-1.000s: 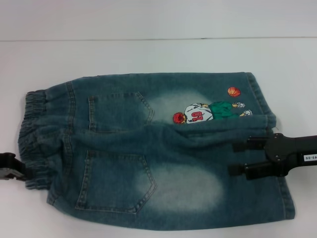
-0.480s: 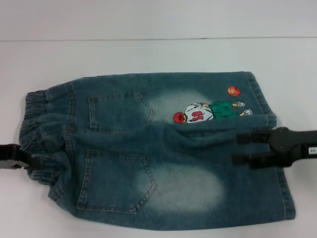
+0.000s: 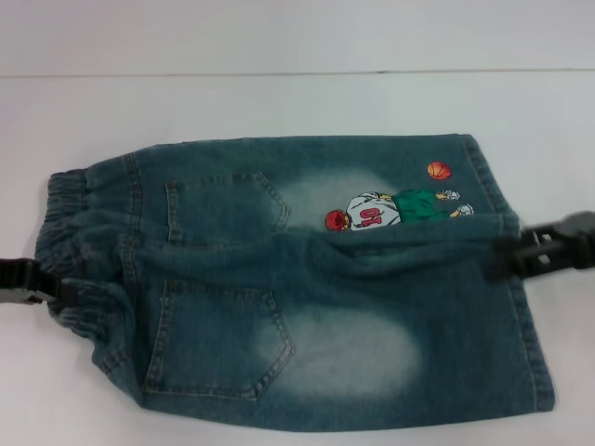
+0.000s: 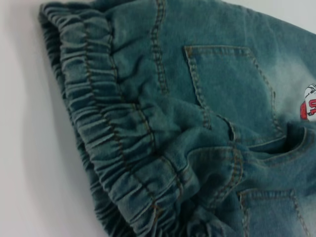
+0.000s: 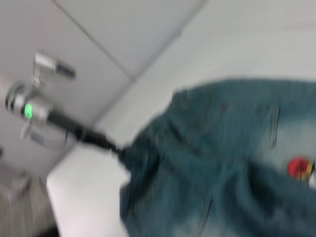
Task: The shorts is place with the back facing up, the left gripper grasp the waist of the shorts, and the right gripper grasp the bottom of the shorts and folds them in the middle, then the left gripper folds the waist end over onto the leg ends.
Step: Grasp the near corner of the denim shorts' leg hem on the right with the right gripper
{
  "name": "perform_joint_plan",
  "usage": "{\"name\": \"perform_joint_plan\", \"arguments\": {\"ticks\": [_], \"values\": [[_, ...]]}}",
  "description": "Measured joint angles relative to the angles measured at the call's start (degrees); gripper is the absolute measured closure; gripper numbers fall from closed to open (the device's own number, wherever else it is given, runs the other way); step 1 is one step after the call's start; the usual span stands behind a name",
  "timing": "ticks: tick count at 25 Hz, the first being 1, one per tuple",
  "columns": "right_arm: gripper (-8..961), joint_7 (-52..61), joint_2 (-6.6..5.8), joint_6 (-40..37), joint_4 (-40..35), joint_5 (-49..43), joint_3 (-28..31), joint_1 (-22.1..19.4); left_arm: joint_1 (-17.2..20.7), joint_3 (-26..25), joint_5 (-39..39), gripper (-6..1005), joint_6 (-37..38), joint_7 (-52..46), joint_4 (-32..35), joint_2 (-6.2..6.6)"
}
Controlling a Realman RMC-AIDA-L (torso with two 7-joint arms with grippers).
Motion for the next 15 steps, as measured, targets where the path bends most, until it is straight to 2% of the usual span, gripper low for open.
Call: {"name": "perform_joint_plan", "arguments": {"ticks": [1,3,10,15], "values": [[8,1.4,0.03,-3.4,-3.4,-3.4,-0.9,0.3,-0.1,0.0,0.0,953,0.0,0.0,0.0,0.03],[8,1.9,0.1,-5.1,-5.4,-7.6,-1.4,0.4,-0.5,-0.3,-0.3,953,0.2,0.0,0.0,0.12],[8,0.3,0.01,-5.3,-5.8,-17.1,-3.1,0.1,-0.8,-0.4,-1.3,953,0.4,0.0,-0.1,0.25],[8,0.1,0.4,-4.6,-5.2,-22.2,-5.6,0.4,-1.1,-0.5,-1.4,953,0.2,0.0,-0.4,0.48]]}}
